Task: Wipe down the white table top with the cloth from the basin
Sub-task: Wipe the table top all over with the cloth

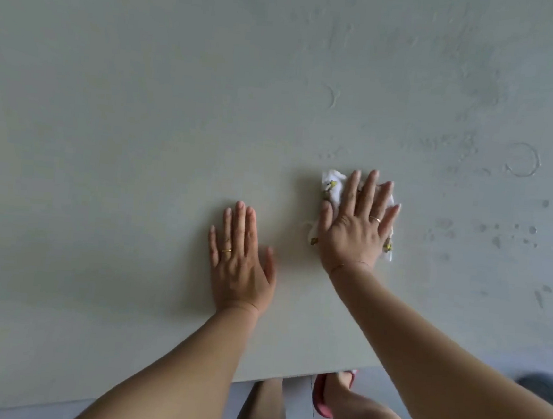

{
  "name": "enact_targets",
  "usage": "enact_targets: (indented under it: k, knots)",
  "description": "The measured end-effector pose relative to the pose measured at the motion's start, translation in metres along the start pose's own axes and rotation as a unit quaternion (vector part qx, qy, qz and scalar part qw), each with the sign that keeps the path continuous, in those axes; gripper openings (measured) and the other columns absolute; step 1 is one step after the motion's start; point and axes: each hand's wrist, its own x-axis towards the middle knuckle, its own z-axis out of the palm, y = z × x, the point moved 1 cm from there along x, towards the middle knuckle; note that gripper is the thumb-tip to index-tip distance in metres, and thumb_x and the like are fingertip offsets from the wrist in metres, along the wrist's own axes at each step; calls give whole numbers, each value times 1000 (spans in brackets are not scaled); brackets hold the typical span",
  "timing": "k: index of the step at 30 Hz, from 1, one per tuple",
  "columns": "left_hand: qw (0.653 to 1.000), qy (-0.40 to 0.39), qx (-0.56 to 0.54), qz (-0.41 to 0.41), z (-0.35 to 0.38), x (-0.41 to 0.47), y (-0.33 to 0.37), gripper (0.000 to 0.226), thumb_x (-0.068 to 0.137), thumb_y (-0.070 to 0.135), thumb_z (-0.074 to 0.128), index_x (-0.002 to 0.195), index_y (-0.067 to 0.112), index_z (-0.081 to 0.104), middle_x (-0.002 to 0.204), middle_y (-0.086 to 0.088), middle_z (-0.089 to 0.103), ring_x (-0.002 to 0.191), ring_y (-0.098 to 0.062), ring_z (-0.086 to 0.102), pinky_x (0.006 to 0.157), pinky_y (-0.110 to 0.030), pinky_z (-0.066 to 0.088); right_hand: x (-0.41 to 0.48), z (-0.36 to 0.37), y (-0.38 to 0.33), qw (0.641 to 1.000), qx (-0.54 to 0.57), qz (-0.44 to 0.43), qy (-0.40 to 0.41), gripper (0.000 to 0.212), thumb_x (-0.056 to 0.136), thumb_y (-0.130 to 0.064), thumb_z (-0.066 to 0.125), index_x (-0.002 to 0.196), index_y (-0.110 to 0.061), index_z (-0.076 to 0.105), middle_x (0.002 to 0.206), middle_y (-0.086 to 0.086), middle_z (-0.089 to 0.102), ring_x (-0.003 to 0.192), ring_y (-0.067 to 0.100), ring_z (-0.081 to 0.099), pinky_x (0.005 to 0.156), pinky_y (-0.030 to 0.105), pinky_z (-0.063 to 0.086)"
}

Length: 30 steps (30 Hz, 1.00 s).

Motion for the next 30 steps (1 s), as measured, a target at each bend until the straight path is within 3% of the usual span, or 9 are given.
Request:
enact_targets:
  k: [6,8,13,16,19,21,26,28,30]
  knots:
    - [1000,-1,0,16,1,0,-3,66,89,39,32,145,5,30,155,-10,25,143,-26,22,116,-48,14,-7,-4,-7,940,-60,-330,-56,61,94,-50,20,149,-24,18,158,3,13,145,27,2,117,47,-1]
    - [1000,-1,-1,12,1,1,-2,67,88,38,33,147,7,26,156,-10,23,144,-26,21,116,-48,14,29,-13,17,955,-57,-290,-35,58,96,-48,26,149,-25,21,158,3,15,146,25,7,116,45,0]
    - [1000,-2,5,8,2,-1,-3,67,89,37,32,148,7,23,156,-11,21,144,-27,19,116,-49,13,56,-11,-3,999,19,46,15,61,97,-45,25,151,-23,7,159,4,-1,146,27,-8,116,46,-9]
    - [1000,-5,11,6,1,0,-2,67,89,37,32,147,6,24,156,-11,21,144,-28,20,115,-50,15,27,-3,-41,988,-12,-150,-26,63,96,-48,26,151,-20,11,159,6,3,145,31,-4,116,47,-8]
    - [1000,-14,10,6,-4,1,1,66,89,37,33,147,5,28,155,-12,23,143,-28,22,114,-50,16,47,-12,-25,921,-77,-381,-42,62,95,-50,30,149,-21,20,157,5,16,145,29,7,118,46,3]
    - [1000,-16,1,8,-8,1,1,65,89,36,33,146,4,31,154,-13,26,142,-30,25,114,-51,18,76,-20,-6,926,-80,-369,-31,61,95,-51,24,149,-23,23,157,3,18,145,26,11,118,44,4]
    - [999,20,-27,13,-19,10,2,55,88,27,35,137,5,47,146,-15,41,135,-32,39,111,-52,24,93,-17,-26,1000,20,-5,18,61,96,-44,26,151,-22,9,159,4,2,146,26,-5,117,46,-7]
    - [999,42,-33,5,-23,24,3,52,87,24,35,134,6,50,143,-15,45,132,-32,43,110,-52,26,72,-10,-58,998,38,-41,0,61,96,-44,24,151,-19,11,159,6,2,145,30,-5,116,47,-8]
    - [996,69,-47,-20,-29,45,4,52,88,23,34,136,6,49,144,-14,45,132,-32,43,110,-51,25,54,-6,-73,973,-9,-226,-46,62,95,-47,21,150,-20,12,159,5,5,146,30,-4,116,47,-8]
